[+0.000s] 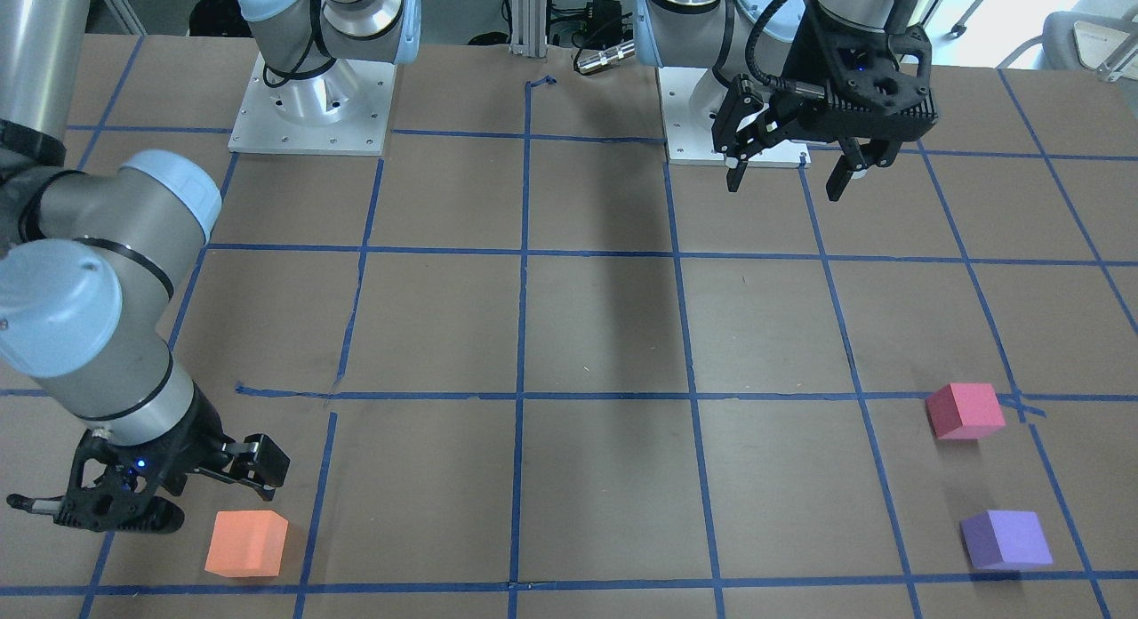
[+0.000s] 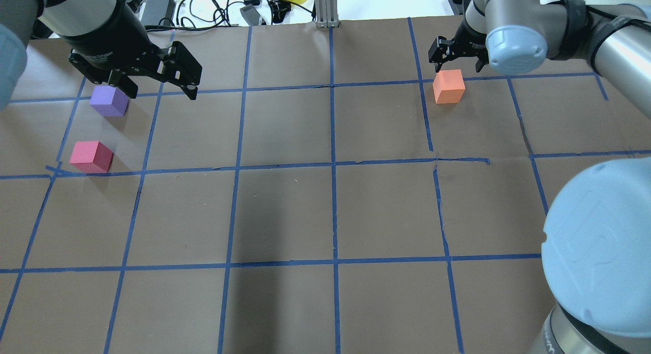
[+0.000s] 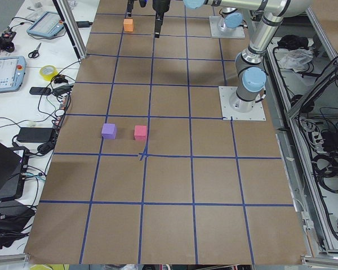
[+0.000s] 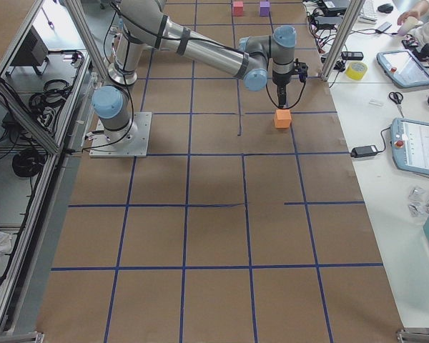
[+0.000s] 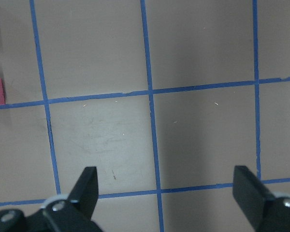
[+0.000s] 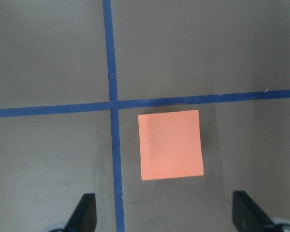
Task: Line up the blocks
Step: 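Move the right gripper down over the orange cube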
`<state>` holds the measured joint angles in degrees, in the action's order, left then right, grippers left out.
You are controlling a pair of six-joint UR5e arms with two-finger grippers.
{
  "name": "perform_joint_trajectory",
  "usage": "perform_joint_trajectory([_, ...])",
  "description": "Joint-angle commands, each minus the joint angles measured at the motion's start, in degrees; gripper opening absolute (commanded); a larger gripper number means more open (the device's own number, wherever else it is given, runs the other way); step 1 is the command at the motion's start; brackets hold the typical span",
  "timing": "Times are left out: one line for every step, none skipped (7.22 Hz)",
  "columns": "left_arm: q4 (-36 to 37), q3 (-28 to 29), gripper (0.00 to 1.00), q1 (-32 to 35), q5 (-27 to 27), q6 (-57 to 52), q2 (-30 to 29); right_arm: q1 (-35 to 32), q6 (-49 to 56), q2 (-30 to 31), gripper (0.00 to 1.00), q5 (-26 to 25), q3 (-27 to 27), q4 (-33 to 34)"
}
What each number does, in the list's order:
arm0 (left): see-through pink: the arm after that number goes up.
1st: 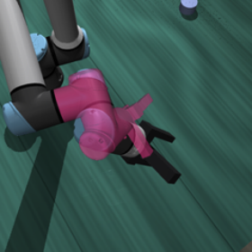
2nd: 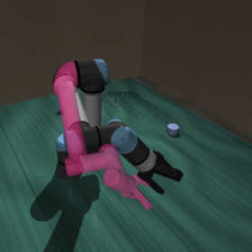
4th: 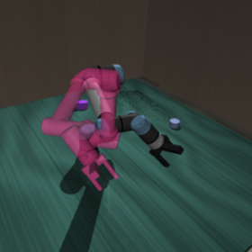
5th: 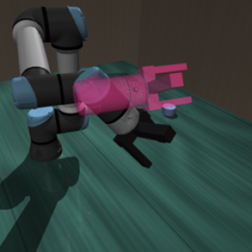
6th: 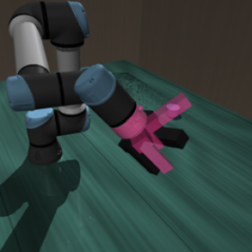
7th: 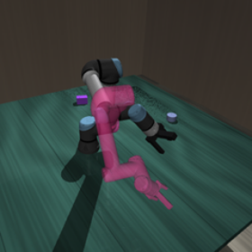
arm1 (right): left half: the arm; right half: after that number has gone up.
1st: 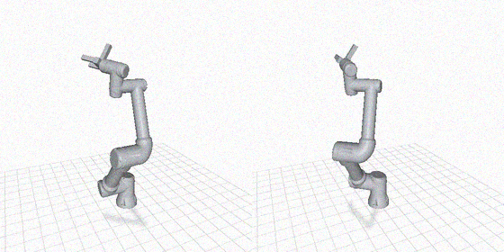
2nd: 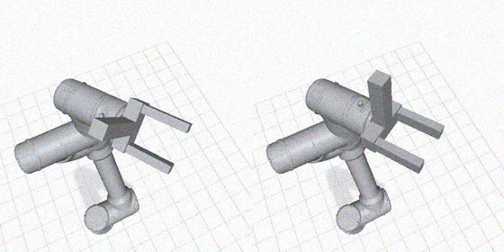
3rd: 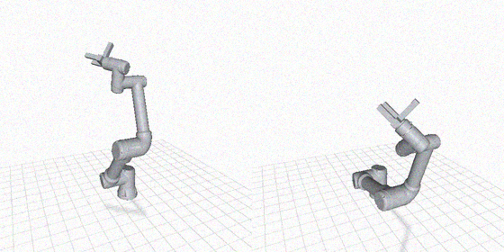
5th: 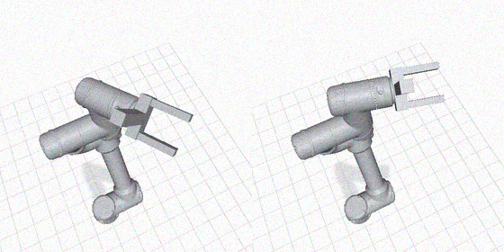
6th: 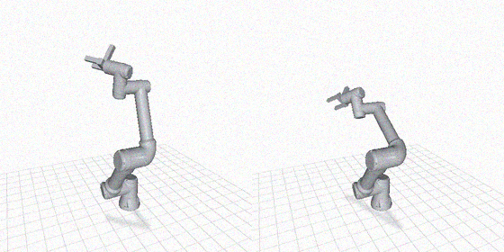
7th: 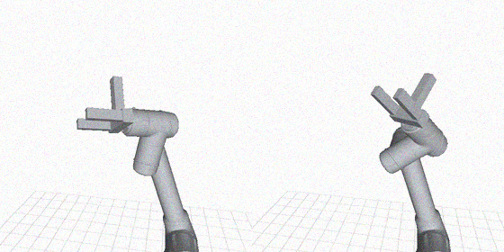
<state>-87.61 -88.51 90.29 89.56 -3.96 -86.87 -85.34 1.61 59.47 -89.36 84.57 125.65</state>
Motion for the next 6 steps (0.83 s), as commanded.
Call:
perform_joint_trajectory([0.1,0.0,1.0,0.1,-0.1,0.1,-0.1,0.0,0.4,-5.2,1.0,0.0,-0.3,6.9])
perform_joint_trajectory([0.1,0.0,1.0,0.1,-0.1,0.2,-0.1,0.0,0.5,-6.0,1.0,-0.2,-0.6,7.1])
perform_joint_trajectory([0.1,0.0,1.0,0.1,0.2,0.2,0.0,0.1,1.2,-7.0,1.0,-2.6,-0.8,7.1])
perform_joint_trajectory([0.1,0.0,1.0,0.1,0.3,0.2,0.0,0.1,1.5,-7.5,1.0,-3.0,-0.8,7.1])
perform_joint_trajectory([0.1,0.0,1.0,0.1,0.2,0.2,0.0,0.0,1.5,-7.9,1.0,-3.2,-0.8,7.0])
perform_joint_trajectory([0.1,0.0,1.0,0.1,0.3,0.2,0.0,0.1,1.5,-8.7,1.0,-3.2,-0.8,7.0])
